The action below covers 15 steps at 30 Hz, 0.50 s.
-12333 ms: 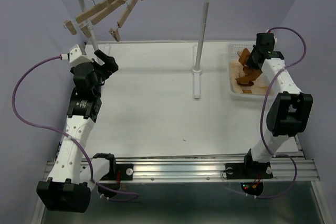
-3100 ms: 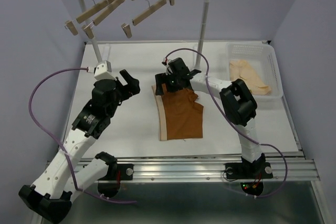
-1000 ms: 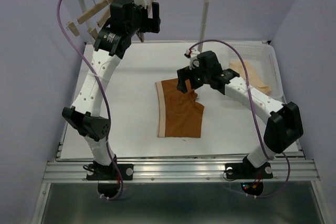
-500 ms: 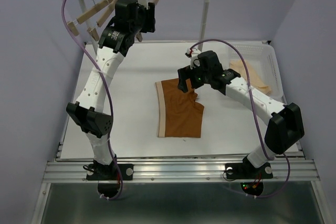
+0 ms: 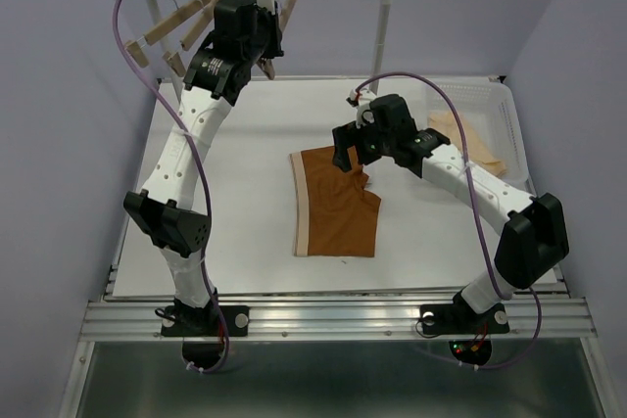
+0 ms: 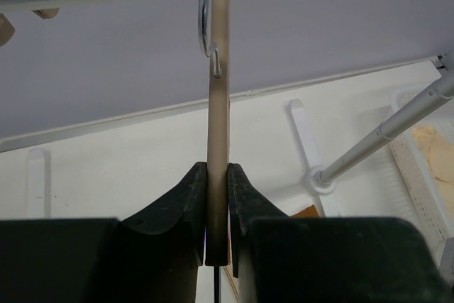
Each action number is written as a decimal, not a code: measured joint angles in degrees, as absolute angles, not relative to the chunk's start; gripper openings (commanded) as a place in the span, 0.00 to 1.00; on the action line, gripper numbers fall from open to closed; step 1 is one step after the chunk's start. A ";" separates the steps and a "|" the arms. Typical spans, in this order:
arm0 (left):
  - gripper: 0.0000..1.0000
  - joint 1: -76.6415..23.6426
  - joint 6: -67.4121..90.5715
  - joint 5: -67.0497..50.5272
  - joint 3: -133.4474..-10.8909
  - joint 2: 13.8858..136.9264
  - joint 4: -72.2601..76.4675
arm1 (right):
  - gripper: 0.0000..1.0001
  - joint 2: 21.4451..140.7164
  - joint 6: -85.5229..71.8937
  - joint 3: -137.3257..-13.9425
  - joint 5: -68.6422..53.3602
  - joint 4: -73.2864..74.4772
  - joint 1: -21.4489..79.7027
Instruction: Clip the underwear to the hanger
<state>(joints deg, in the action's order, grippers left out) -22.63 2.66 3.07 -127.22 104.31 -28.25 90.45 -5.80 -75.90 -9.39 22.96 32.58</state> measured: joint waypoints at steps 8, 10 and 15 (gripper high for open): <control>0.00 -22.63 3.60 2.07 -123.96 103.63 -23.90 | 1.00 89.67 -5.82 -75.90 -9.37 22.94 32.58; 0.00 -22.63 3.97 1.67 -121.60 102.74 -21.65 | 1.00 89.67 -5.82 -75.90 -9.39 22.98 32.58; 0.00 -22.63 4.80 1.17 -116.99 99.07 -18.65 | 1.00 89.67 -5.82 -75.90 -9.43 23.00 32.58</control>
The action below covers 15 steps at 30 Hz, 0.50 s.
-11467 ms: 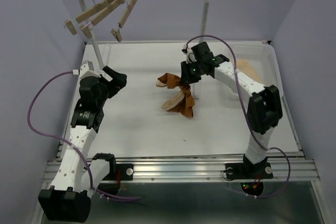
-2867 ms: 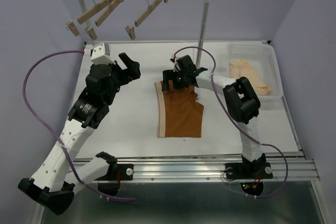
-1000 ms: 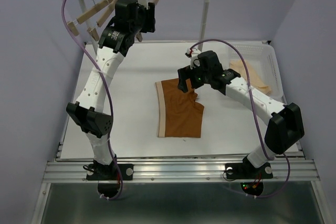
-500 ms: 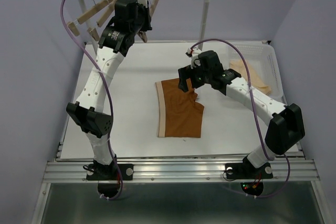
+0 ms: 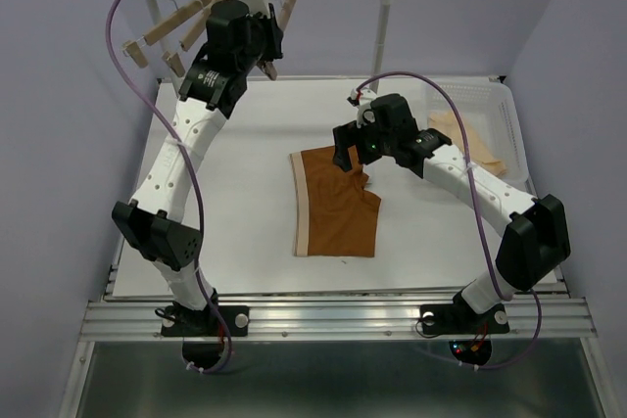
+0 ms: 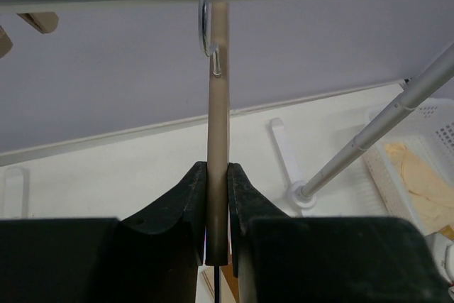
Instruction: Clip the underwear to the hanger
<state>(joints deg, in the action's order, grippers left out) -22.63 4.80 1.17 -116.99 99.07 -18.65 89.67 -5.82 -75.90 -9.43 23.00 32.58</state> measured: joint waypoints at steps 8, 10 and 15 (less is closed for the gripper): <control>0.00 -22.63 5.72 1.19 -112.25 93.23 -14.20 | 1.00 89.67 -5.93 -75.90 -9.63 23.03 32.58; 0.00 -22.46 5.93 1.30 -112.07 92.53 -14.33 | 1.00 89.67 -6.00 -75.90 -9.69 23.03 32.58; 0.00 -22.39 6.68 1.58 -109.62 91.74 -12.56 | 1.00 89.67 -6.02 -75.90 -9.85 23.03 32.58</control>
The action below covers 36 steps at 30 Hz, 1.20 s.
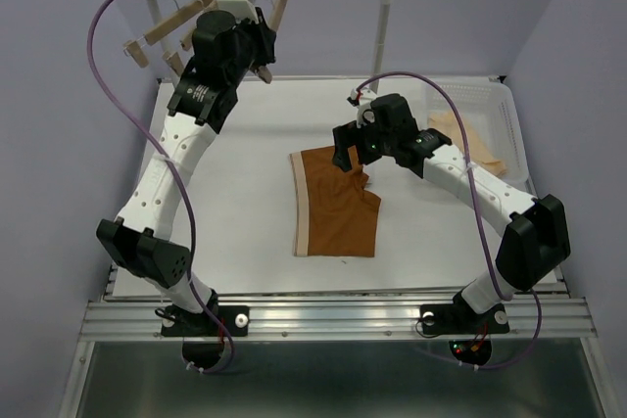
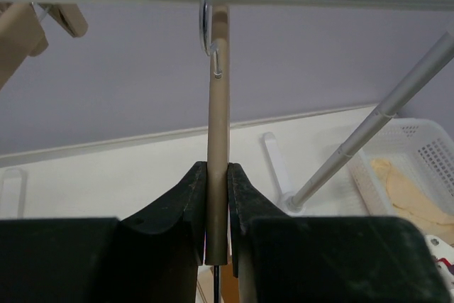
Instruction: Clip the underwear to the hanger
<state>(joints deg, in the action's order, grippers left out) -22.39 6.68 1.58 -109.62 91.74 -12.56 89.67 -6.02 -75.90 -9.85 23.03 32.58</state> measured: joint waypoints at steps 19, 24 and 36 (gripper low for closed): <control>0.00 -22.39 16.64 2.00 -82.61 71.77 -2.87 | 1.00 89.38 -7.70 -74.56 -16.19 20.23 32.58; 0.00 -22.39 22.11 0.36 -70.59 63.77 0.25 | 1.00 86.56 -12.23 -66.98 -23.14 11.22 32.58; 0.00 -22.39 35.73 -7.38 -49.93 53.30 6.50 | 1.00 76.64 -32.08 -54.28 -28.51 -23.18 32.58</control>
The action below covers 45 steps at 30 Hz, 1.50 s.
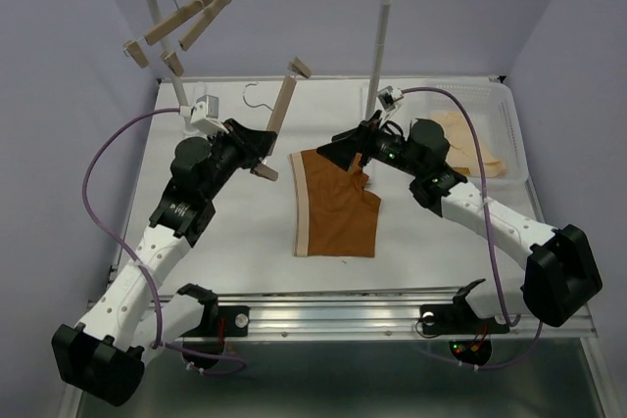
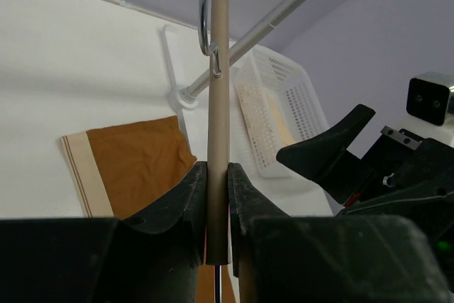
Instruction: Clip the underwear to the hanger
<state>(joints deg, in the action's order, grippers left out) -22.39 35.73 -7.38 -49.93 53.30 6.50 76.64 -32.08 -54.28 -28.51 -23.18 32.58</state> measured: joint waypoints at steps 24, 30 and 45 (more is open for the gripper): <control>0.00 -23.88 50.54 -14.79 -38.20 44.31 17.69 | 0.96 93.60 -64.99 -54.87 -31.79 -65.06 33.12; 0.00 -24.43 50.92 -15.05 -38.00 46.04 18.11 | 0.85 97.84 -67.40 -57.58 -32.14 -68.66 34.22; 0.00 -26.24 51.57 -16.08 -37.71 48.16 20.75 | 0.35 102.89 -72.14 -60.60 -32.14 -71.59 35.59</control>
